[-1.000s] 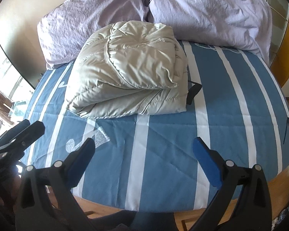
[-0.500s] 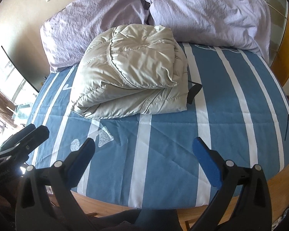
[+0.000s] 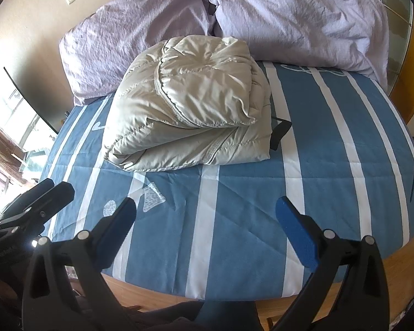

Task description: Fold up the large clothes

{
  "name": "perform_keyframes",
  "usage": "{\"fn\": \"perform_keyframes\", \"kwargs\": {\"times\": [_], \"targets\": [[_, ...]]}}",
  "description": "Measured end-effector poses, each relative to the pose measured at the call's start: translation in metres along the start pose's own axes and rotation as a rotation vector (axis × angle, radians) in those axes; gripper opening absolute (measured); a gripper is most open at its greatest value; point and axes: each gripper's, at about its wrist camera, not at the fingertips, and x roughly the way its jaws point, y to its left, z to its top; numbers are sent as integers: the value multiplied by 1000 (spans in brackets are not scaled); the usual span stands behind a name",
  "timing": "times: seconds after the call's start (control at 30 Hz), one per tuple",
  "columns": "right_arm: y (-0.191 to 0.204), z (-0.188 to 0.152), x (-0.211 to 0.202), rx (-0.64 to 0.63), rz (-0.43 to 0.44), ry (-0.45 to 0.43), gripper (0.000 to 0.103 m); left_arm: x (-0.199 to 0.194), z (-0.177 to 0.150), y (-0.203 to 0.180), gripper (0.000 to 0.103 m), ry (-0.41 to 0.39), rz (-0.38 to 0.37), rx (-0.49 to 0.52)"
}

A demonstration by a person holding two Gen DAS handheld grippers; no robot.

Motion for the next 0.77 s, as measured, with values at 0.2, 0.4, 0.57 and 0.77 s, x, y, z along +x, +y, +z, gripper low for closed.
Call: {"fn": "perform_keyframes", "kwargs": {"times": [0.2,0.4,0.57,0.77], "targets": [[0,1,2,2,1,5,101,2,-1,-1,102,3,-2,8],[-1,1,2,2,0,6,101,3,0,-1,102,7,-4,4],[-1,1,2,2,0,6,101,4,-1,-2,102,9,0,-1],[-3,2,2,1,-2,2,101,6,-2,-1,102,13,2,-13]]}}
